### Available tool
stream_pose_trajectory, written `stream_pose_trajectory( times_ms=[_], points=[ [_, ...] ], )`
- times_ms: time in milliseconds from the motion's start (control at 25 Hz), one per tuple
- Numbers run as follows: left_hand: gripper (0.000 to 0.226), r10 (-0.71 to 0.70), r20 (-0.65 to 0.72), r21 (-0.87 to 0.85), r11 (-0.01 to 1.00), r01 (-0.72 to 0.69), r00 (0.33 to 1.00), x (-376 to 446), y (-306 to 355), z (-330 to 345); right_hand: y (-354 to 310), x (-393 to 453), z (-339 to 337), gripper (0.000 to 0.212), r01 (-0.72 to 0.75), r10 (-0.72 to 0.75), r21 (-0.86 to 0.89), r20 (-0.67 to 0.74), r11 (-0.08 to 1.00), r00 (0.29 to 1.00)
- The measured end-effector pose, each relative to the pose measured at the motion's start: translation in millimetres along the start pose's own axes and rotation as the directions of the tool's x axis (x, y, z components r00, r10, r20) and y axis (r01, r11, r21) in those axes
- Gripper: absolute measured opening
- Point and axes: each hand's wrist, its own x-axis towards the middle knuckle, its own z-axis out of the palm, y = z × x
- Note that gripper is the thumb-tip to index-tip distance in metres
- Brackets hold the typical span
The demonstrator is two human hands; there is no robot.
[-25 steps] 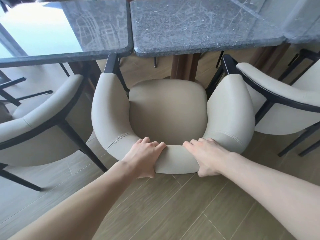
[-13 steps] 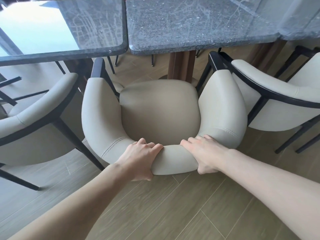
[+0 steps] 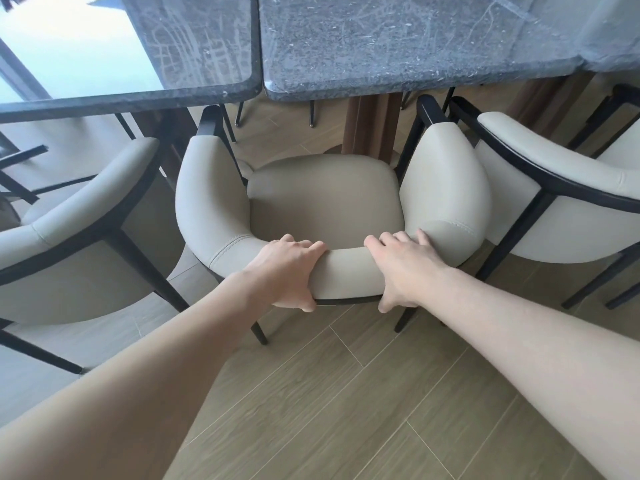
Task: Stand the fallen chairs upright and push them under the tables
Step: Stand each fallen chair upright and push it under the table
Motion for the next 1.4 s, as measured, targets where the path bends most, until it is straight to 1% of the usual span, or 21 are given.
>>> stream_pose_trajectory(
  times_ms=[120,240,440,600,680,920,1120,1200,1280,1320,1400],
  points=[
    [0.083,-0.023,-0.048,0.010,1.000,0.024,0.999,12.9,-2.0,0.9,3.1,11.1,-2.4,0.094,-0.025,0.026,0.030,-0.030,0.999,0.999],
    [0.082,-0.059,-0.068,-0.028,0.998,0.057,0.996,25.5,-5.8,-2.1,3.3,23.0,-5.1,0.091,-0.061,0.064,0.050,-0.056,0.997,0.996],
    [0.081,-0.084,-0.047,-0.049,0.995,0.081,0.995,45.0,-15.8,-8.4,10.2,40.2,-15.5,0.090,-0.060,0.063,0.075,-0.034,0.995,0.997],
    [0.082,-0.093,-0.045,-0.056,0.994,0.091,0.995,53.3,-20.9,-11.9,13.7,48.1,-19.4,0.090,-0.052,0.056,0.079,-0.043,0.996,0.998],
    [0.081,-0.096,-0.051,-0.065,0.994,0.093,0.994,55.2,-22.5,-13.7,16.1,50.2,-18.2,0.091,-0.049,0.054,0.072,-0.073,0.996,0.996],
    [0.082,-0.100,-0.063,-0.083,0.992,0.094,0.993,63.7,-28.4,-17.6,20.9,59.7,-5.7,0.108,-0.036,0.055,0.090,-0.216,0.995,0.975],
    [0.084,-0.108,-0.064,-0.079,0.991,0.103,0.992,64.4,-28.9,-18.5,20.8,63.1,1.7,0.108,-0.009,0.060,0.165,-0.308,0.986,0.949],
    [0.089,-0.097,-0.098,-0.043,0.995,0.093,0.990,60.4,-27.2,-16.0,25.7,61.7,4.5,0.109,0.034,0.032,0.191,-0.336,0.981,0.941],
    [0.102,-0.052,-0.192,0.015,0.998,0.056,0.980,53.3,-24.2,-6.0,36.8,57.4,11.3,0.107,0.070,0.006,0.195,-0.364,0.978,0.932],
    [0.109,-0.037,-0.237,0.035,0.998,0.046,0.971,48.6,-22.6,0.3,41.9,54.4,15.6,0.106,0.063,0.014,0.197,-0.369,0.978,0.929],
    [0.117,-0.025,-0.313,0.041,0.998,0.040,0.949,44.0,-21.9,7.1,51.4,49.1,25.1,0.108,0.000,0.079,0.215,-0.360,0.977,0.930]
  ],
)
